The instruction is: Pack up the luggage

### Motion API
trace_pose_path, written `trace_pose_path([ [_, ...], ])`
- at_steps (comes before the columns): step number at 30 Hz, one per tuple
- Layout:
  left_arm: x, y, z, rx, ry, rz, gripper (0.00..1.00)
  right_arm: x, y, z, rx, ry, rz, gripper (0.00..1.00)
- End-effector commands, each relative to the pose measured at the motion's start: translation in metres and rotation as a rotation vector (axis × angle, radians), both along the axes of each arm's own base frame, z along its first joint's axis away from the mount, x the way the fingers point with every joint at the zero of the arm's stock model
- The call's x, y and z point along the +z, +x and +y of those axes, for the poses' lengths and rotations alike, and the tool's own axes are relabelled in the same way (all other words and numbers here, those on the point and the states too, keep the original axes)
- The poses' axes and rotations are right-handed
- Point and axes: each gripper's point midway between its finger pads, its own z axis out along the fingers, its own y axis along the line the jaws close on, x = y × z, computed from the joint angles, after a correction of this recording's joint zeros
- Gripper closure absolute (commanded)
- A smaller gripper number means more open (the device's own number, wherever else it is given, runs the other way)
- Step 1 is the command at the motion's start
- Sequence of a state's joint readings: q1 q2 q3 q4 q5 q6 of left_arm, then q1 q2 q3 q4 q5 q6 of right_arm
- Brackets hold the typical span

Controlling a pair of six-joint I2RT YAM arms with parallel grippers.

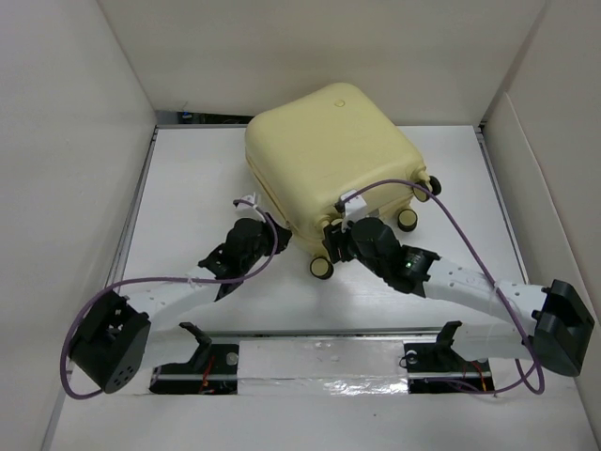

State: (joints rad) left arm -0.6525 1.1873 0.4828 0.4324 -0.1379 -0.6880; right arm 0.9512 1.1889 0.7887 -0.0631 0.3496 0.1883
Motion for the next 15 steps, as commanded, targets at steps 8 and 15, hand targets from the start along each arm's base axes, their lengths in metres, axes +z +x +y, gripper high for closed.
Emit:
trace_pose_path([
  [8,0.091,0.011,0.109,0.459,-0.185,-0.248,0.30,0.027,-0.044,0.087,0.202,0.101,-0.033,1.00],
  [15,0.201,-0.043,0.109,0.300,-0.364,-0.441,0.02,0.054,-0.076,0.164,0.307,0.142,-0.080,1.00],
])
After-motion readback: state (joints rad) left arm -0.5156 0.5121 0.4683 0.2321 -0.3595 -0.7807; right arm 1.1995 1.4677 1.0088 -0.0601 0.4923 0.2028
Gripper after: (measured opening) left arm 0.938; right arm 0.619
